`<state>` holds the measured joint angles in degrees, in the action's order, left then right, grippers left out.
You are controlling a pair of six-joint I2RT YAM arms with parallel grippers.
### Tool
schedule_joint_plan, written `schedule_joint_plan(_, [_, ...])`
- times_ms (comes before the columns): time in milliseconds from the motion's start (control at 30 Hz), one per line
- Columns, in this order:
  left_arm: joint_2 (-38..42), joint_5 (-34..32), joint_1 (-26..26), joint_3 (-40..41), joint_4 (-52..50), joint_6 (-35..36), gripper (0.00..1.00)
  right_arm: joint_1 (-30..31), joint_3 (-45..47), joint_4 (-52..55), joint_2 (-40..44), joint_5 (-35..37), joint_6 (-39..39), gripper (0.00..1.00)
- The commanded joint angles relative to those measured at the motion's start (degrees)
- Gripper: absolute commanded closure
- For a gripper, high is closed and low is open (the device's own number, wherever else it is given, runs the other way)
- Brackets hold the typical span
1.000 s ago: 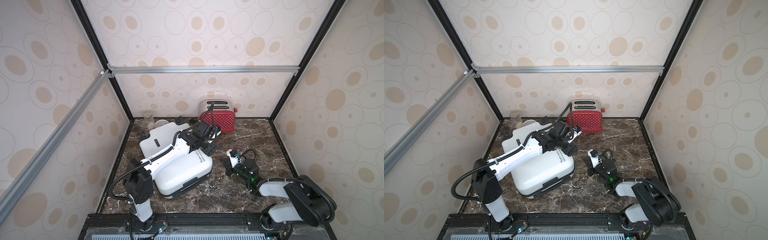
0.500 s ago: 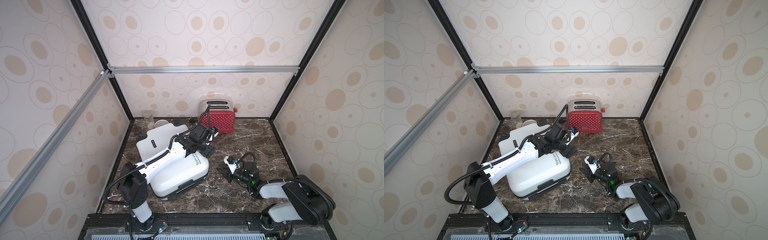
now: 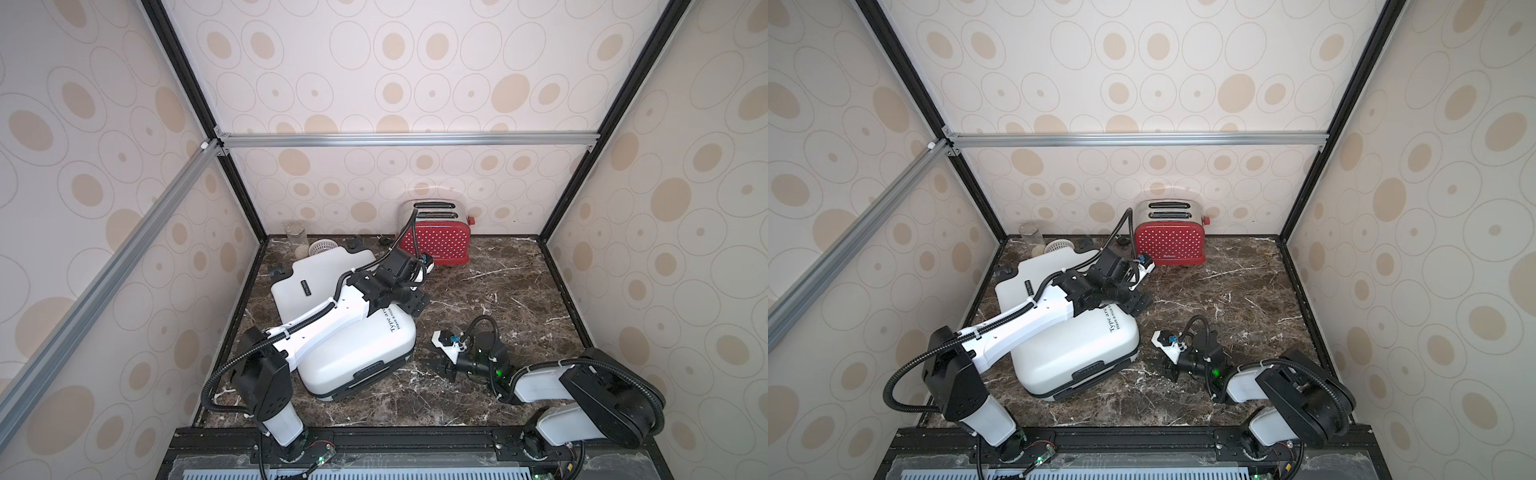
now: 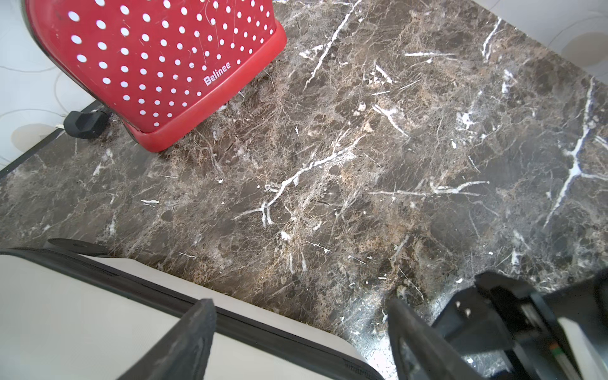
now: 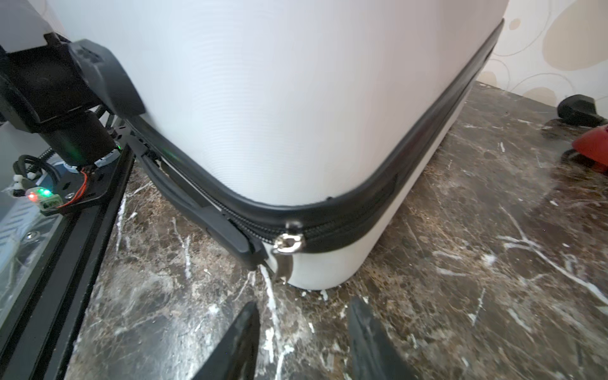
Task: Open the suitcase zippers
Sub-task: Unzip the zipper on the suitcase.
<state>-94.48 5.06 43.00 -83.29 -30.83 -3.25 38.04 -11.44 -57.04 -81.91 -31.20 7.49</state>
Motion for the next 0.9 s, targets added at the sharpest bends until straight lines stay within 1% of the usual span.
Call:
schedule_joint_plan(0, [0.1, 0.4, -0.6, 2.2, -6.0, -2.8, 0.17, 2.3, 0.5, -2.2, 0.3, 1.3, -1.2, 0.55])
schedule_joint_plan(133, [0.1, 0.5, -0.6, 2.6, -5.5, -3.2, 0.17, 4.1, 1.0, -4.7, -1.1, 5.3, -2.8, 0.56])
schedule_joint_plan(233, [0.2, 0.9, -0.7, 2.9, -5.1, -3.5, 0.17, 4.9, 0.4, -7.0, -2.7, 6.2, -4.6, 0.57])
schedule_joint_plan(367, [0.4, 0.8, -0.7, 3.0, -5.0, -3.7, 0.17, 7.2, -0.3, -10.3, -5.6, 9.7, -5.8, 0.59])
schedule_joint_plan(500, [0.4, 1.1, -0.7, 3.1, -4.9, -3.9, 0.17, 7.3, -0.2, -13.8, -7.8, 10.9, -6.5, 0.62])
schedule_joint_plan(700, [0.5, 1.2, -0.7, 3.2, -4.8, -4.0, 0.17, 7.5, -0.5, -14.2, -7.3, 12.3, -7.4, 0.65])
schedule_joint_plan(800, [0.5, 1.3, -0.7, 3.4, -4.6, -4.1, 0.17, 7.7, -0.5, -14.7, -7.4, 12.8, -7.5, 0.69])
schedule_joint_plan(867, [0.5, 1.4, -0.7, 3.5, -4.5, -4.2, 0.17, 7.7, -0.1, -15.3, -7.4, 13.2, -7.1, 0.76])
